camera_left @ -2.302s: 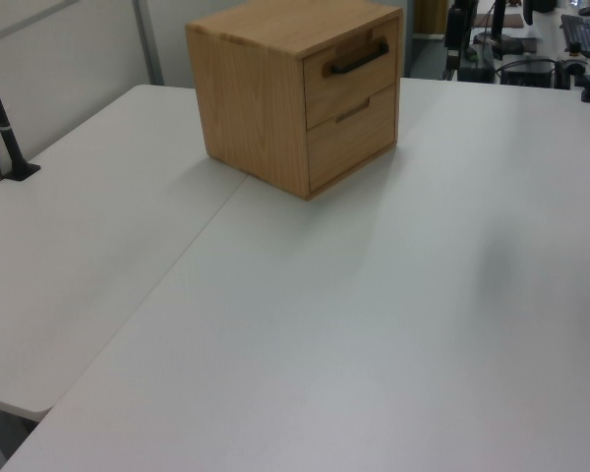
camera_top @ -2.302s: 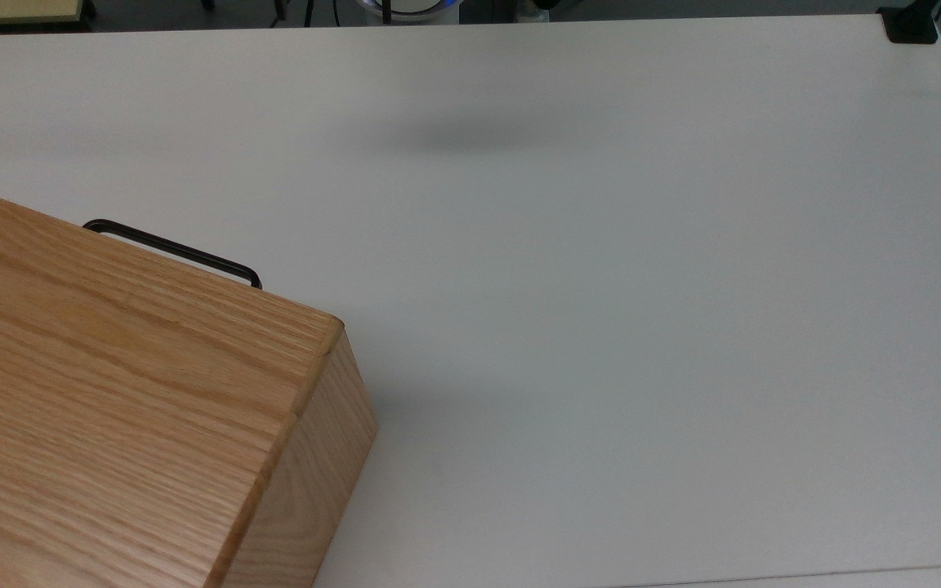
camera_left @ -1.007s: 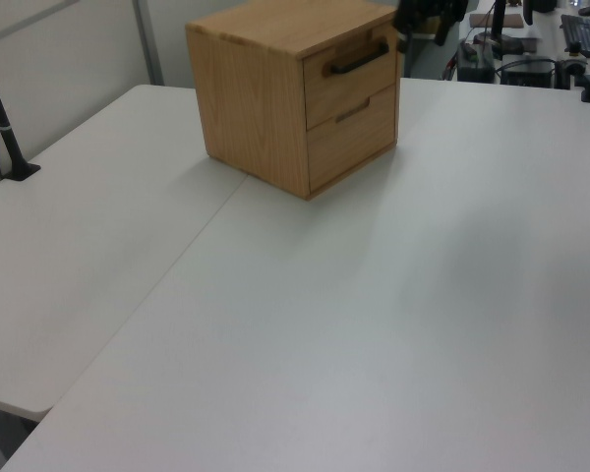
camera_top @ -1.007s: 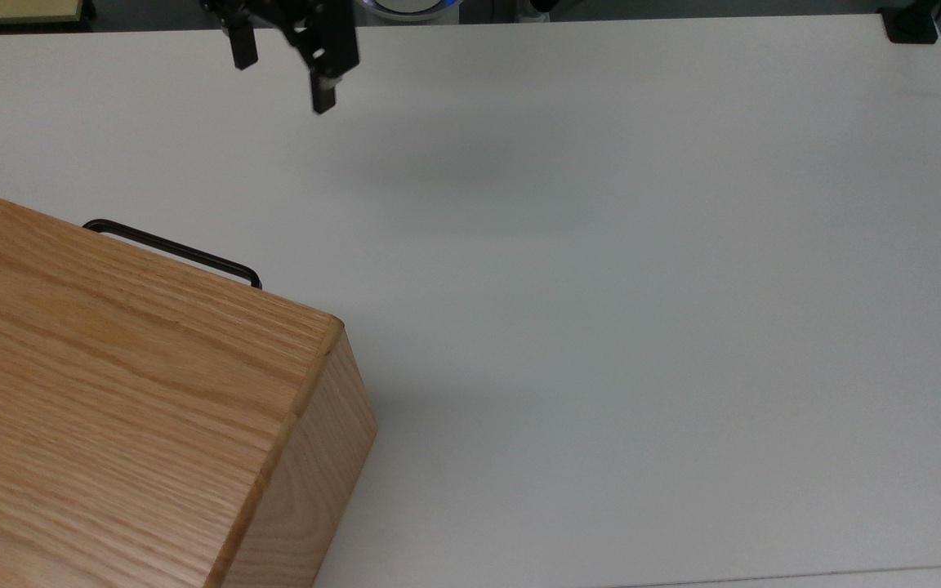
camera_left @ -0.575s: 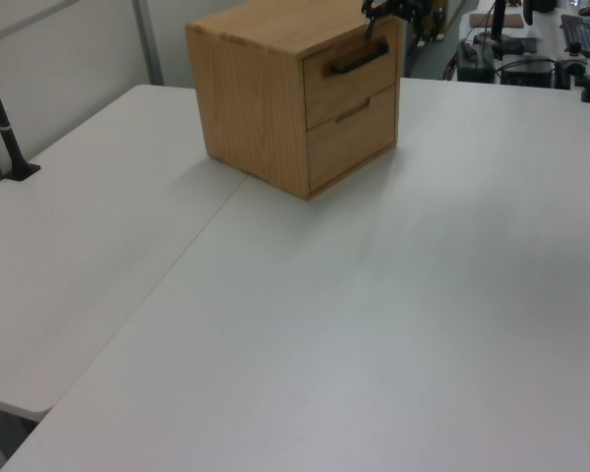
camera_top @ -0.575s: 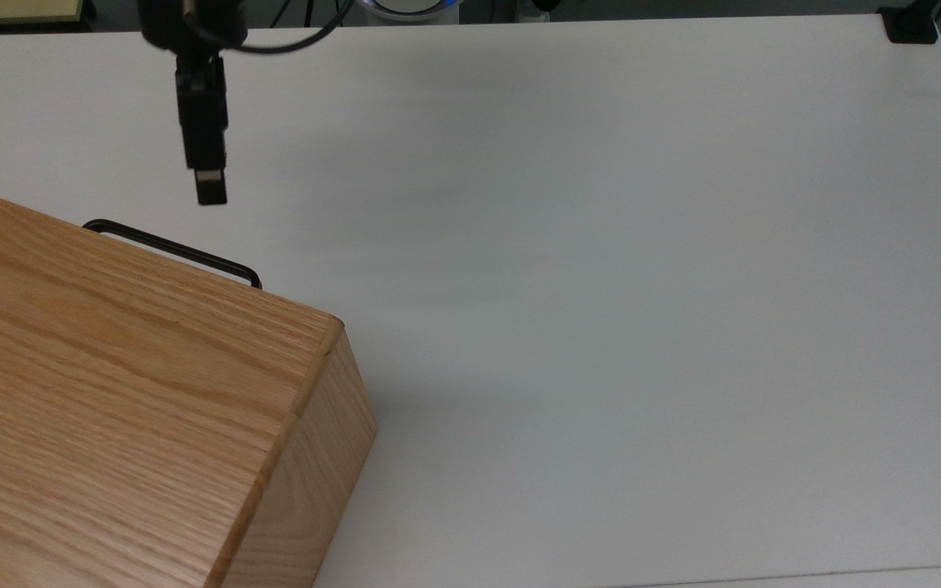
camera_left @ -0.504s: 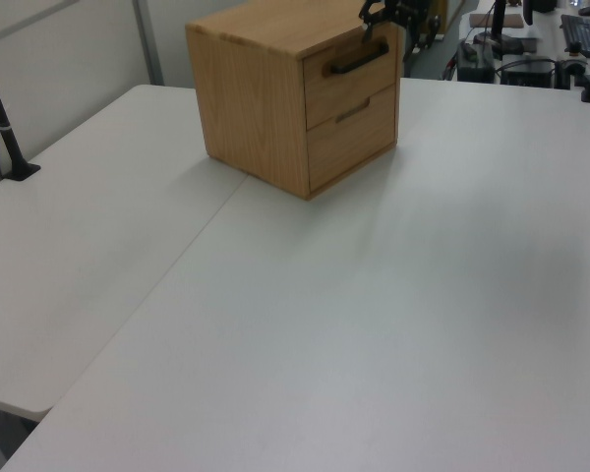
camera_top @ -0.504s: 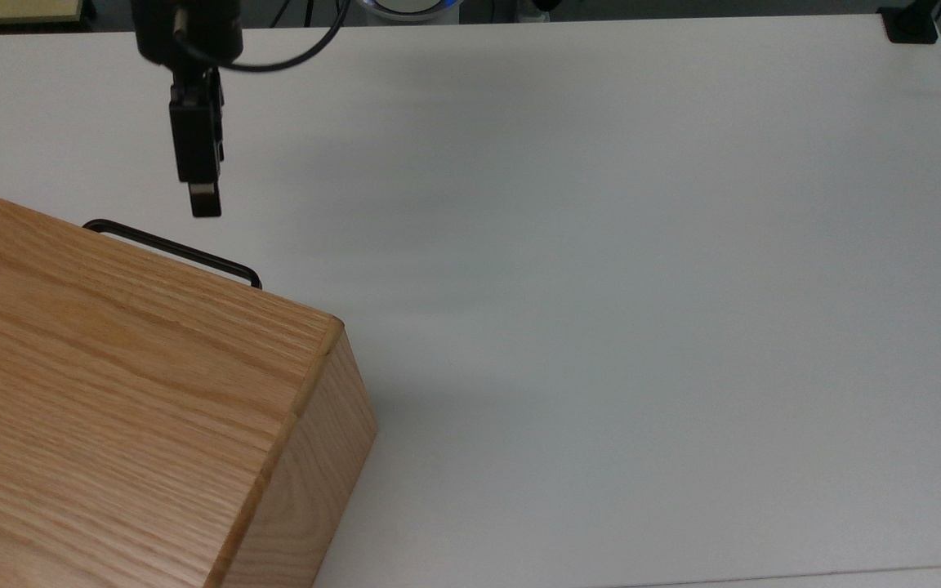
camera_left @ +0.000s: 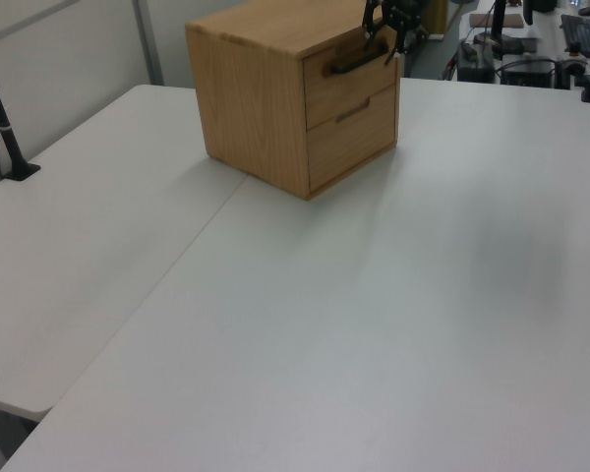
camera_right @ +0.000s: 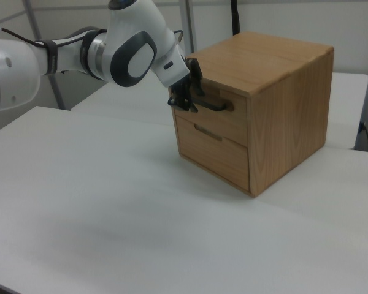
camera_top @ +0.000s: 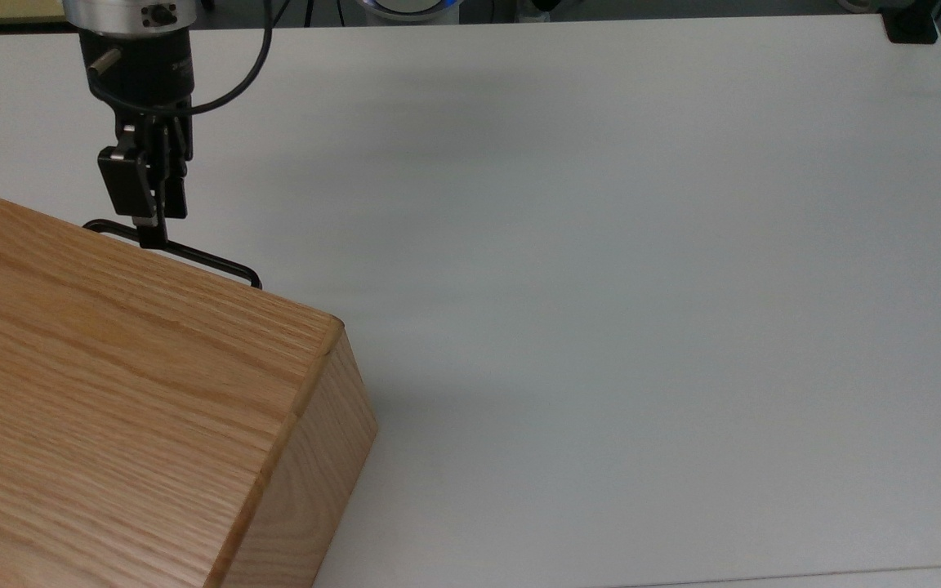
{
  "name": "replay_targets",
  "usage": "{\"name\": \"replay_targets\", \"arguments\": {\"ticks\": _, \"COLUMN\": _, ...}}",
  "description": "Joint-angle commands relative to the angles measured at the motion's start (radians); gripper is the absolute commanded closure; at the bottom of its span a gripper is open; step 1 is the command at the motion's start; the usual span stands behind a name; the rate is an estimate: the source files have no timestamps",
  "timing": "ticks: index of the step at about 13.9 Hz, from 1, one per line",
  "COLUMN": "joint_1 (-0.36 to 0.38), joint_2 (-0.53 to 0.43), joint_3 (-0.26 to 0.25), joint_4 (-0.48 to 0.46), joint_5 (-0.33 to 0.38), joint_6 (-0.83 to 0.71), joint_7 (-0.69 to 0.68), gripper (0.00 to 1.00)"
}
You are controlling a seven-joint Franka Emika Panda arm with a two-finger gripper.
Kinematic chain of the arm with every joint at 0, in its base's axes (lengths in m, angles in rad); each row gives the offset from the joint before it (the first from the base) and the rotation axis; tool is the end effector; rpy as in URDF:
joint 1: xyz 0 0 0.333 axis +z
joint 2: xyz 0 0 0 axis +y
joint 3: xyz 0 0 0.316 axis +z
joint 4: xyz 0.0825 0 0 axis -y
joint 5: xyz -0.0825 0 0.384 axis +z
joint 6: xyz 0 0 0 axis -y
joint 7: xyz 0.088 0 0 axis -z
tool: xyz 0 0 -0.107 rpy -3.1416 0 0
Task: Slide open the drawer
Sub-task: 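Move the gripper down to the black handle of the upper drawer, then hook the handle and pull the upper drawer outward from the cabinet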
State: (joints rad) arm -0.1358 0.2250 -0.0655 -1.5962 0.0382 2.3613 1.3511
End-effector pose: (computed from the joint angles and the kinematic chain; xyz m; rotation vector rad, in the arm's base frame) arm 0.6612 -0.1299 0.5612 -1.9582 1.9497 -0.6274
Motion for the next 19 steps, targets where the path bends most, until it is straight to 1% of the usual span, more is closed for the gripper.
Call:
{"name": "replay_targets", "arguments": {"ticks": 1, "joint_1": -0.005, "joint_2": 0.033, "joint_3": 0.007, "joint_4": 0.012, "joint_5": 0.023, "joint_6": 0.032, "joint_7": 0.017, "gripper": 0.52}}
{"name": "replay_targets", "arguments": {"ticks": 2, "joint_1": -0.007, "joint_2": 0.037, "joint_3": 0.007, "joint_4": 0.012, "joint_5": 0.023, "joint_6": 0.035, "joint_7": 0.016, "gripper": 0.60}}
{"name": "replay_targets", "arguments": {"ticks": 3, "joint_1": -0.005, "joint_2": 0.037, "joint_3": 0.007, "joint_4": 0.012, "joint_5": 0.023, "joint_6": 0.035, "joint_7": 0.016, "gripper": 0.71}}
{"name": "replay_targets", "arguments": {"ticks": 4, "joint_1": -0.005, "joint_2": 0.037, "joint_3": 0.007, "joint_4": 0.012, "joint_5": 0.023, "joint_6": 0.036, "joint_7": 0.014, "gripper": 0.87}}
{"name": "replay_targets", "arguments": {"ticks": 5, "joint_1": -0.008, "joint_2": 0.037, "joint_3": 0.009, "joint_4": 0.012, "joint_5": 0.026, "joint_6": 0.036, "joint_7": 0.010, "gripper": 0.98}}
{"name": "replay_targets", "arguments": {"ticks": 6, "joint_1": -0.010, "joint_2": 0.031, "joint_3": 0.009, "joint_4": 0.012, "joint_5": 0.028, "joint_6": 0.035, "joint_7": 0.005, "gripper": 1.00}}
{"name": "replay_targets", "arguments": {"ticks": 8, "joint_1": -0.008, "joint_2": 0.010, "joint_3": 0.010, "joint_4": -0.001, "joint_5": 0.023, "joint_6": 0.026, "joint_7": -0.027, "gripper": 1.00}}
{"name": "replay_targets", "arguments": {"ticks": 9, "joint_1": -0.008, "joint_2": -0.025, "joint_3": 0.025, "joint_4": -0.036, "joint_5": 0.023, "joint_6": 0.020, "joint_7": -0.067, "gripper": 1.00}}
{"name": "replay_targets", "arguments": {"ticks": 10, "joint_1": -0.007, "joint_2": -0.076, "joint_3": 0.030, "joint_4": -0.097, "joint_5": 0.022, "joint_6": 0.015, "joint_7": -0.088, "gripper": 1.00}}
{"name": "replay_targets", "arguments": {"ticks": 11, "joint_1": -0.004, "joint_2": -0.099, "joint_3": 0.032, "joint_4": -0.125, "joint_5": 0.020, "joint_6": -0.008, "joint_7": -0.096, "gripper": 1.00}}
{"name": "replay_targets", "arguments": {"ticks": 13, "joint_1": 0.007, "joint_2": -0.151, "joint_3": 0.032, "joint_4": -0.162, "joint_5": 0.017, "joint_6": -0.118, "joint_7": -0.124, "gripper": 1.00}}
{"name": "replay_targets", "arguments": {"ticks": 14, "joint_1": 0.010, "joint_2": -0.189, "joint_3": 0.032, "joint_4": -0.197, "joint_5": 0.017, "joint_6": -0.158, "joint_7": -0.145, "gripper": 1.00}}
{"name": "replay_targets", "arguments": {"ticks": 16, "joint_1": 0.024, "joint_2": -0.281, "joint_3": 0.032, "joint_4": -0.310, "joint_5": 0.016, "joint_6": -0.174, "joint_7": -0.191, "gripper": 1.00}}
{"name": "replay_targets", "arguments": {"ticks": 18, "joint_1": 0.025, "joint_2": -0.344, "joint_3": 0.032, "joint_4": -0.363, "joint_5": 0.014, "joint_6": -0.250, "joint_7": -0.222, "gripper": 1.00}}
{"name": "replay_targets", "arguments": {"ticks": 19, "joint_1": 0.039, "joint_2": -0.381, "joint_3": 0.032, "joint_4": -0.396, "joint_5": 0.012, "joint_6": -0.263, "joint_7": -0.230, "gripper": 1.00}}
